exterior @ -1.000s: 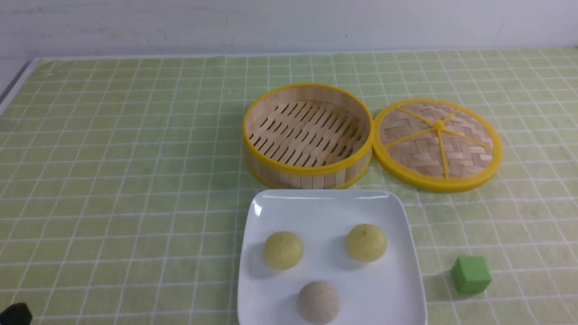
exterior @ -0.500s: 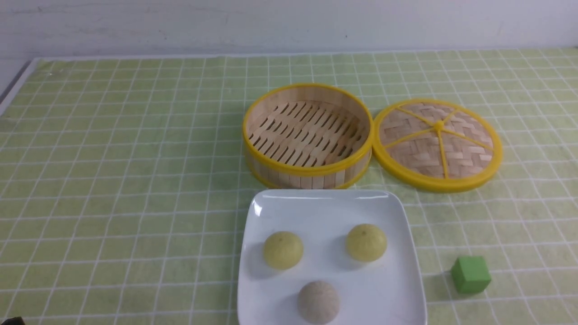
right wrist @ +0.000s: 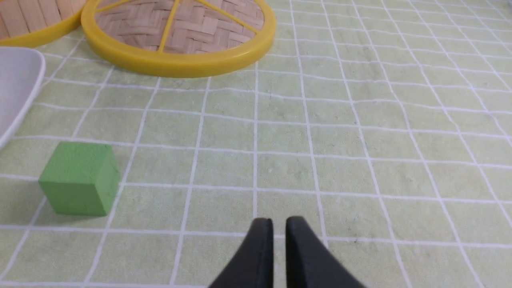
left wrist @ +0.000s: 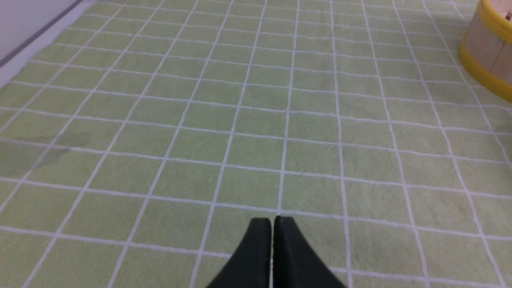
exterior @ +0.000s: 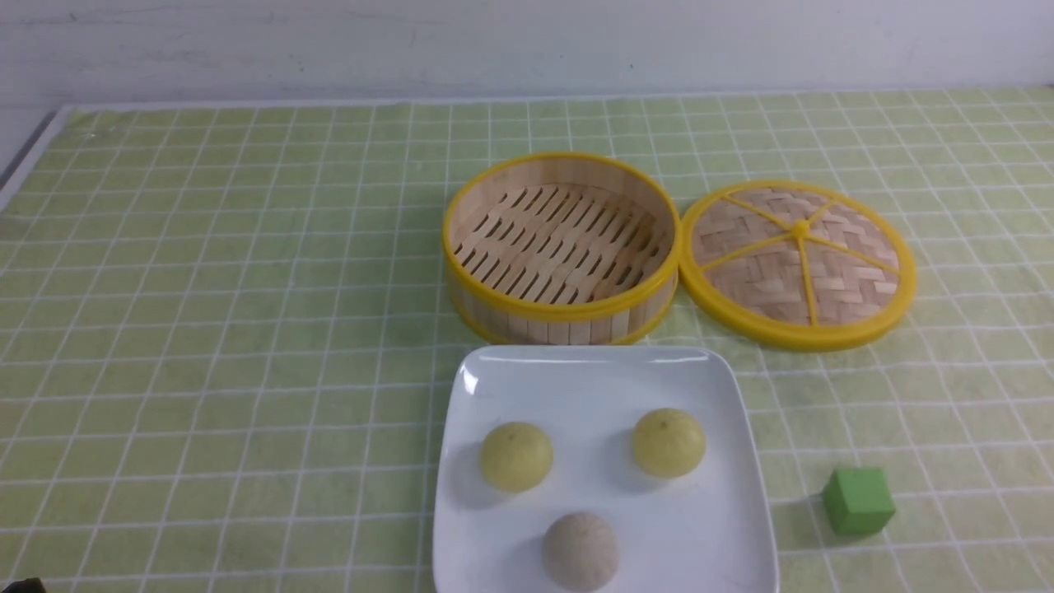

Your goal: Put the steamed buns into the plate on the green tablecloth.

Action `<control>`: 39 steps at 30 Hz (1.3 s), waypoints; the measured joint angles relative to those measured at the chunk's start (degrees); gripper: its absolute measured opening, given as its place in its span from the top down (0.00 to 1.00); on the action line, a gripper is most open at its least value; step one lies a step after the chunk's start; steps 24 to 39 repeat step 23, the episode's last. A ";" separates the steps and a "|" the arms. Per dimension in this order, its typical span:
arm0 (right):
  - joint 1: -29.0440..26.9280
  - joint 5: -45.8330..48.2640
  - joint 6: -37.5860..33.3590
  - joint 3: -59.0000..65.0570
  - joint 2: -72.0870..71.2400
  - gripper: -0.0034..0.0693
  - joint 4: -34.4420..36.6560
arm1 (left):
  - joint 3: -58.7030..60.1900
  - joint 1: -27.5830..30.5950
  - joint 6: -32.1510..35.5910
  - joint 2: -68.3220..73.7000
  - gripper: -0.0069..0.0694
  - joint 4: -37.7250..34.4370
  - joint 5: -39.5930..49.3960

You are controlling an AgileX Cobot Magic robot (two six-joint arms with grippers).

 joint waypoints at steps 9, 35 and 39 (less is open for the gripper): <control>0.00 0.00 0.00 0.00 0.00 0.83 0.00 | 0.00 0.00 0.00 0.00 0.86 1.07 0.00; 0.00 0.00 0.06 0.00 0.00 0.81 0.00 | 0.00 0.00 0.04 0.00 0.84 2.69 0.06; 0.00 0.00 0.06 0.00 0.00 0.81 0.00 | 0.00 0.00 0.04 0.00 0.84 2.69 0.06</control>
